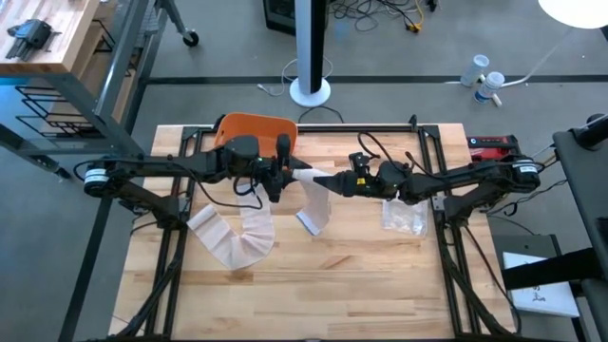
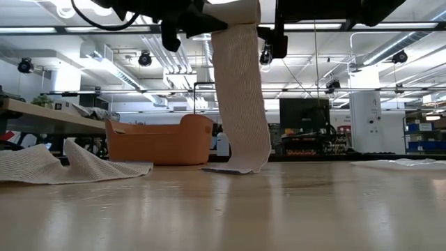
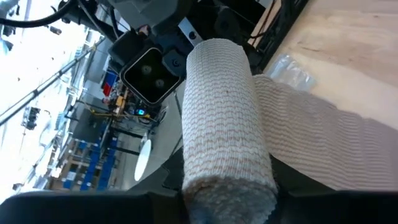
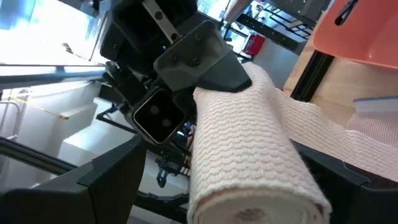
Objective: Roll bandage
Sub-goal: Roll the right white bandage
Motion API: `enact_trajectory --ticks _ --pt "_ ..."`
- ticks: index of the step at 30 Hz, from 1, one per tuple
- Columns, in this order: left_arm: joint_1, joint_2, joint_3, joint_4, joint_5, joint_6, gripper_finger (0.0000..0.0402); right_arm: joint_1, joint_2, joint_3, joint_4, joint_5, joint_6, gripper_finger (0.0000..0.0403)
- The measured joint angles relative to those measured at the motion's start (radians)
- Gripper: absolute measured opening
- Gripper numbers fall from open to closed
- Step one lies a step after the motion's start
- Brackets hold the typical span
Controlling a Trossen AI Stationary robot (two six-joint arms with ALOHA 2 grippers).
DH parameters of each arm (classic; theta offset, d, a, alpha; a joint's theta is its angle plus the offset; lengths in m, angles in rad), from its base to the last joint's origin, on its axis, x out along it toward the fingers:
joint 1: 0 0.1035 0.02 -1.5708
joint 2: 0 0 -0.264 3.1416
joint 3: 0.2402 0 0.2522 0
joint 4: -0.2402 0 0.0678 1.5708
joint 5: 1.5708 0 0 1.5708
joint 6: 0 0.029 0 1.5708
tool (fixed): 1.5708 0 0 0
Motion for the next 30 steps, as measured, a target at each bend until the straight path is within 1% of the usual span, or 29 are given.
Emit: enact_trajectory --ticks 5,11,17,20,23,30 --pt "0.000 0.010 0.000 0.016 0.000 0.018 0.0105 0.000 0.000 0.000 0.000 0.000 -0.001 0.0343" --pt "0.000 0.044 0.000 0.061 0.000 0.041 0.0097 0.000 0.000 0.000 -0.011 0.001 0.001 0.0343" --pt "0.000 0.045 0.000 0.060 -0.008 0.071 0.0106 0.000 0.001 0.000 -0.008 0.019 0.000 0.0343" --pt "0.000 0.044 -0.003 0.060 -0.008 0.085 0.0100 0.000 0.001 0.000 -0.007 0.018 0.001 0.0340" --pt "0.000 0.043 -0.006 0.047 -0.005 0.091 0.0094 0.008 0.002 -0.001 -0.015 0.018 0.001 0.0318" --pt "-0.002 0.035 -0.007 0.043 0.000 0.092 0.0105 0.013 0.002 -0.002 -0.016 0.019 -0.011 0.0240"
